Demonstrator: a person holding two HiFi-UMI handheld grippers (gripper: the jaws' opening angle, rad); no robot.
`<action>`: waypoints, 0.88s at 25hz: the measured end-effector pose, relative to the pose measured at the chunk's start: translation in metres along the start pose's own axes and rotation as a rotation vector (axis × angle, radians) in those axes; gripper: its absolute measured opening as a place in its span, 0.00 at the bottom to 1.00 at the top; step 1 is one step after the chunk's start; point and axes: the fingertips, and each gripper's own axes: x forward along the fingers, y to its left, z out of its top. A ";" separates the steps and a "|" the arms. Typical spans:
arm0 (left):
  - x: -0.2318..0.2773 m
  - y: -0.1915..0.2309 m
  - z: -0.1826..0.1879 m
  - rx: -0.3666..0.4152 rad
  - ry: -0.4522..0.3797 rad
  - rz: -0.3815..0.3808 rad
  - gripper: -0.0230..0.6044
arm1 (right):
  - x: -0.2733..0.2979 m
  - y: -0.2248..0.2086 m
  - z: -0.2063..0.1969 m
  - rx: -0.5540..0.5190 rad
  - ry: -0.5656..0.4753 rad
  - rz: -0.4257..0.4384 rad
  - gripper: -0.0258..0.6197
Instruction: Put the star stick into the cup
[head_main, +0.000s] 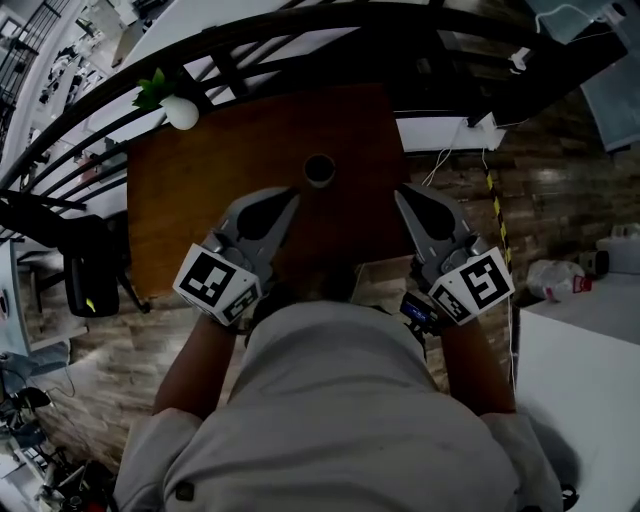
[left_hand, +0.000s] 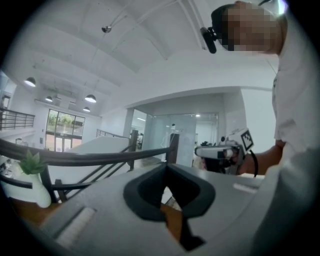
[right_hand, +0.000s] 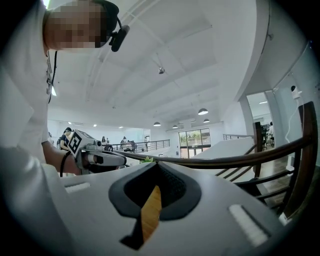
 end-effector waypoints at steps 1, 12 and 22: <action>-0.001 -0.002 -0.001 -0.003 0.001 -0.011 0.04 | -0.001 0.003 0.000 0.002 0.000 -0.009 0.05; -0.072 -0.001 -0.004 0.000 -0.004 -0.081 0.04 | 0.005 0.071 0.001 -0.002 0.005 -0.081 0.05; -0.225 -0.011 -0.031 0.018 -0.007 -0.161 0.04 | 0.007 0.222 -0.008 -0.012 -0.015 -0.169 0.05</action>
